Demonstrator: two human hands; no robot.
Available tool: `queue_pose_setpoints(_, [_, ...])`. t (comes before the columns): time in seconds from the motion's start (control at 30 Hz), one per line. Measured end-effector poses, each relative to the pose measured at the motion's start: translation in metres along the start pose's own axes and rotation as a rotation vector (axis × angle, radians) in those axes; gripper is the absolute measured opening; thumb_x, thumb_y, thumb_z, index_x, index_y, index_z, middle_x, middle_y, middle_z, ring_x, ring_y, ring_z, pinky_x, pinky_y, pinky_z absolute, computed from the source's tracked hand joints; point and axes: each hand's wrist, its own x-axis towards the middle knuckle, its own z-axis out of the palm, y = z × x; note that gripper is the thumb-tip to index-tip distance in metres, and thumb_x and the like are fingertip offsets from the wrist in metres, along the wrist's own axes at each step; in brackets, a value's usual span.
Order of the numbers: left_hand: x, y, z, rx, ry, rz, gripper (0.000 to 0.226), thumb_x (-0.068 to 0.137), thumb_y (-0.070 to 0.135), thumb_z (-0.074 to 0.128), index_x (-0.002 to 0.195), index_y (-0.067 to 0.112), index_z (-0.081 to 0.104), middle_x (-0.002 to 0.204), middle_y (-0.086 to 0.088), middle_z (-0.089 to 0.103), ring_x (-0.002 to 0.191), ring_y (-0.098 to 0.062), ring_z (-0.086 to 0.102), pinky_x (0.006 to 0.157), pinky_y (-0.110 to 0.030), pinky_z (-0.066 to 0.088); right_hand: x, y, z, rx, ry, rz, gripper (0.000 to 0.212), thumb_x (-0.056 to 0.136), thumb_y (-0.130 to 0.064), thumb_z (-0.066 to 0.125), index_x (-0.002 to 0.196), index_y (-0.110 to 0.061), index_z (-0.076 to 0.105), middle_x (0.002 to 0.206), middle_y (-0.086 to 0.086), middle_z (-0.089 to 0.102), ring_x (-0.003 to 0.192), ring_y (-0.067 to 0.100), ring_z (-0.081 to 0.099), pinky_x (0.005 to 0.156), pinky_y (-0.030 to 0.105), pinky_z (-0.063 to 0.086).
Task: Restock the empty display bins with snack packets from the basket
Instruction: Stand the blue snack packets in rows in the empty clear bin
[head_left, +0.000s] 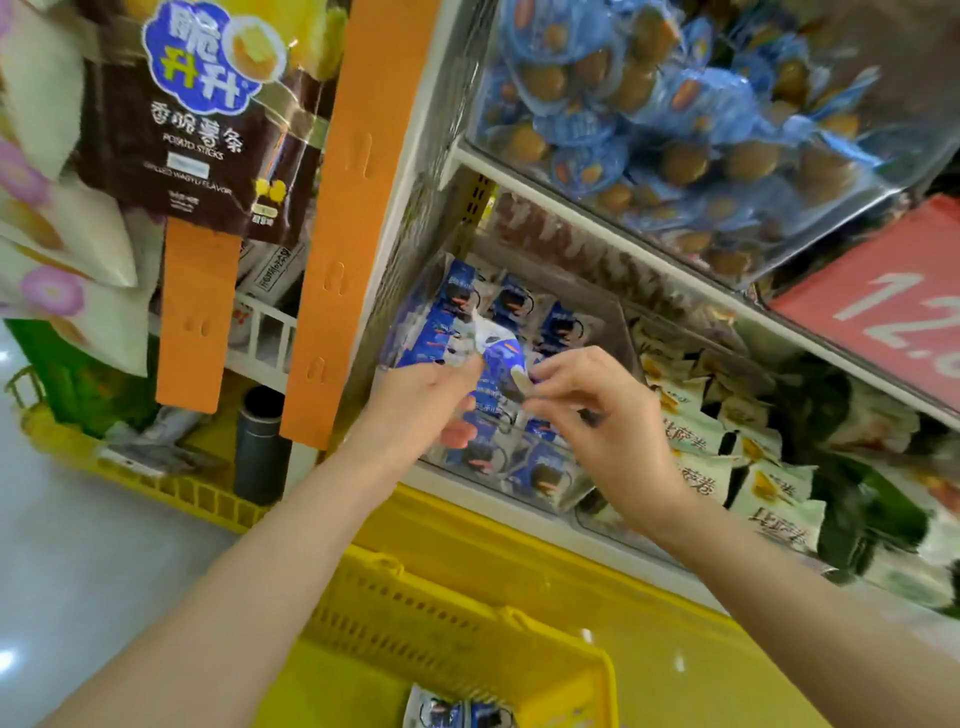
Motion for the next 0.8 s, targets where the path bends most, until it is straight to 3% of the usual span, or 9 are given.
queue_pose_setpoints(0.13, [-0.01,0.005,-0.001,-0.422,-0.176,-0.064,0.039,0.096,0.04,0.039,0.1,0.012,0.066,0.086,-0.008,0.071,0.067,-0.017,0.067,0.059,-0.031,0.057,-0.017,-0.004,-0.005,-0.371,-0.105,-0.264,0.014,0.076,0.005,0.071,0.082,-0.007,0.067,0.102,0.007,0.063,0.093,0.019,0.063,0.07,0.022,0.053])
queue_pose_setpoints(0.23, [-0.016,0.001,-0.002,-0.415,-0.251,-0.039,0.038,0.088,0.04,0.051,0.106,0.01,0.065,0.092,-0.01,0.07,0.076,-0.017,0.065,0.065,-0.029,0.056,-0.022,-0.01,-0.007,-0.527,-0.179,-0.308,0.019,0.07,0.003,0.076,0.083,-0.007,0.067,0.103,0.012,0.065,0.093,0.027,0.065,0.061,0.036,0.057])
queue_pose_setpoints(0.3, [-0.018,-0.002,-0.002,-0.321,-0.214,-0.029,0.029,0.088,0.025,0.057,0.105,0.002,0.063,0.092,-0.012,0.068,0.076,-0.016,0.064,0.07,-0.029,0.055,-0.025,-0.013,-0.006,-0.457,-0.228,-0.287,0.01,0.078,-0.009,0.072,0.087,-0.009,0.068,0.107,0.009,0.063,0.1,0.02,0.061,0.073,0.032,0.055])
queue_pose_setpoints(0.4, [-0.02,-0.004,0.0,-0.293,-0.163,-0.018,0.014,0.093,0.014,0.052,0.098,0.003,0.06,0.094,-0.011,0.07,0.079,-0.015,0.066,0.078,-0.03,0.055,-0.025,-0.02,-0.003,-0.147,-0.173,0.038,0.024,0.088,-0.036,0.053,0.108,-0.023,0.061,0.111,-0.012,0.055,0.104,-0.002,0.051,0.087,0.017,0.045])
queue_pose_setpoints(0.47, [-0.021,-0.004,-0.001,-0.291,-0.185,-0.011,0.018,0.095,0.015,0.05,0.106,0.005,0.058,0.105,-0.013,0.068,0.094,-0.018,0.066,0.089,-0.035,0.053,-0.019,-0.02,-0.003,0.015,-0.101,0.309,0.032,0.087,-0.039,0.055,0.118,-0.033,0.049,0.11,-0.023,0.051,0.103,-0.009,0.051,0.085,0.014,0.047])
queue_pose_setpoints(0.53, [-0.023,-0.004,-0.002,-0.129,-0.217,0.045,0.019,0.094,0.021,0.051,0.11,0.014,0.059,0.11,-0.01,0.066,0.103,-0.022,0.063,0.095,-0.039,0.049,-0.012,-0.016,-0.001,0.154,-0.114,0.487,0.044,0.086,-0.037,0.059,0.127,-0.032,0.042,0.111,-0.023,0.051,0.099,-0.011,0.053,0.077,0.008,0.049])
queue_pose_setpoints(0.6, [-0.024,-0.005,-0.004,0.133,-0.2,0.15,0.012,0.089,0.028,0.059,0.1,0.031,0.058,0.103,0.001,0.064,0.098,-0.014,0.06,0.082,-0.028,0.05,-0.008,-0.013,0.001,0.182,-0.167,0.516,0.057,0.084,-0.035,0.064,0.134,-0.031,0.036,0.113,-0.024,0.048,0.1,-0.008,0.053,0.074,0.007,0.049])
queue_pose_setpoints(0.67, [-0.024,-0.005,-0.006,0.274,-0.162,0.19,0.029,0.081,0.029,0.069,0.094,0.043,0.047,0.096,0.017,0.055,0.087,0.003,0.053,0.065,-0.013,0.041,-0.006,-0.01,0.002,0.111,-0.249,0.46,0.057,0.082,-0.032,0.067,0.132,-0.033,0.039,0.111,-0.028,0.049,0.098,-0.003,0.057,0.079,0.014,0.051])
queue_pose_setpoints(0.8, [-0.02,-0.008,-0.008,0.172,-0.128,0.155,0.039,0.073,0.021,0.077,0.104,0.032,0.054,0.096,0.017,0.059,0.084,0.006,0.055,0.057,-0.007,0.042,-0.005,-0.001,-0.003,0.297,-0.278,0.583,0.023,0.082,-0.024,0.067,0.104,-0.016,0.062,0.093,-0.002,0.073,0.081,0.012,0.071,0.068,0.02,0.056])
